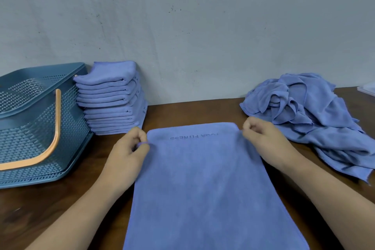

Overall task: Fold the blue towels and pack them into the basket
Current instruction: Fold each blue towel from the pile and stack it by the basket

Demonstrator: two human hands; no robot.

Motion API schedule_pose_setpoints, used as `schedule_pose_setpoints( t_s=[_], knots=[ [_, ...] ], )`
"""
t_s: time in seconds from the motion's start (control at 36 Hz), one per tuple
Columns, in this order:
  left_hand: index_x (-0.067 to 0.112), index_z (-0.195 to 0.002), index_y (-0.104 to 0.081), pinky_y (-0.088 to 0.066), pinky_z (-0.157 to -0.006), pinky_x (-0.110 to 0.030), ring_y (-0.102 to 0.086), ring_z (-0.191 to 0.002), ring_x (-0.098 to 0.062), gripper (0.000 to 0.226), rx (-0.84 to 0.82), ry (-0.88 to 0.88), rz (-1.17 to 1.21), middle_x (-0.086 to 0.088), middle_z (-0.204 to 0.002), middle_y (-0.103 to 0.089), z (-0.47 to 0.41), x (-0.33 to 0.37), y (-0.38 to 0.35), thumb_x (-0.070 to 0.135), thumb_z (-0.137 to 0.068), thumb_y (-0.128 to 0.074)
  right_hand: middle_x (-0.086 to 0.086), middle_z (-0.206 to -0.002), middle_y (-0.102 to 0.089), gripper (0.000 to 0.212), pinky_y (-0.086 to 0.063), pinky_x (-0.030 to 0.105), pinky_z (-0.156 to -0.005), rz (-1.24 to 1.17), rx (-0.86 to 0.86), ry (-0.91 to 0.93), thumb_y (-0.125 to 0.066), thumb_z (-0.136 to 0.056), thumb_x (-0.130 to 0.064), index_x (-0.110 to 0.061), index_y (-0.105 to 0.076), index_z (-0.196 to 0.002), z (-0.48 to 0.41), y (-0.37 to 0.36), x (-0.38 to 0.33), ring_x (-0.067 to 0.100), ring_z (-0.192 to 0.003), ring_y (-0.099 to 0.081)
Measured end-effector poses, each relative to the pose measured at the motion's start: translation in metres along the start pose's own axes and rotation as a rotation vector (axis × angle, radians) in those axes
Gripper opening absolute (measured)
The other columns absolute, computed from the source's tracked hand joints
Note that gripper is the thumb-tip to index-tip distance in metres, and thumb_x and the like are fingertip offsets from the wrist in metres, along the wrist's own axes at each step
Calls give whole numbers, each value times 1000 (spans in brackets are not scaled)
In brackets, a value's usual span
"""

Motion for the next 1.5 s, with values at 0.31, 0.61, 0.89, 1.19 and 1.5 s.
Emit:
schedule_pose_setpoints(
  t_s=[0.31, 0.61, 0.89, 1.19, 1.5],
  knots=[
    [47, -121, -61, -54, -85, -37, -65, -82, -13, 38, -18, 48, -161, 4, -98, -69, -7, -24, -7, 18, -98, -70, -11, -88, -68, 25, -46, 21, -75, 143, -10, 25, -76, -94, -26, -44, -71, -110, -2, -20, 19, 0, -78, -61],
    [33, -95, -72, -32, -52, -24, -38, -53, -7, 32, -244, 91, -283, 8, -55, -41, -3, -17, -1, 3, -88, -62, -24, -61, -52, 36, -37, 15, -59, 196, -224, -7, -74, -86, -7, -40, -75, -100, 4, -10, 16, 3, -56, -47],
    [38, -95, -75, -38, -54, -9, -56, -58, 2, 16, 53, 35, -254, 22, -64, -61, -11, -16, -14, 24, -98, -68, -8, -121, -66, 34, -52, 34, -94, 280, -22, -21, -72, -98, -26, -41, -67, -128, -6, -20, 28, 11, -104, -63],
    [34, -136, -62, -41, -101, -26, -54, -119, -9, 33, -2, -54, -549, 19, -129, -61, -25, -32, -13, 28, -104, -56, -16, -116, -62, 39, -51, 27, -88, 313, -50, -28, -72, -99, -30, -41, -63, -135, -8, -18, 30, 4, -97, -62],
    [36, -145, -57, -36, -106, -30, -48, -127, -11, 40, -39, -54, -668, 19, -143, -55, -26, -37, -18, 28, -107, -49, -19, -130, -57, 49, -49, 28, -87, 448, 58, 53, -63, -100, -21, -34, -57, -147, -16, -13, 28, 1, -100, -55]
  ],
)
Point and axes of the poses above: each hand's wrist, its own z-axis away from the middle knuckle, its own y-axis out of the back of the hand, x = y × z, the point moved 3 cm from there along -z, towards the middle knuckle
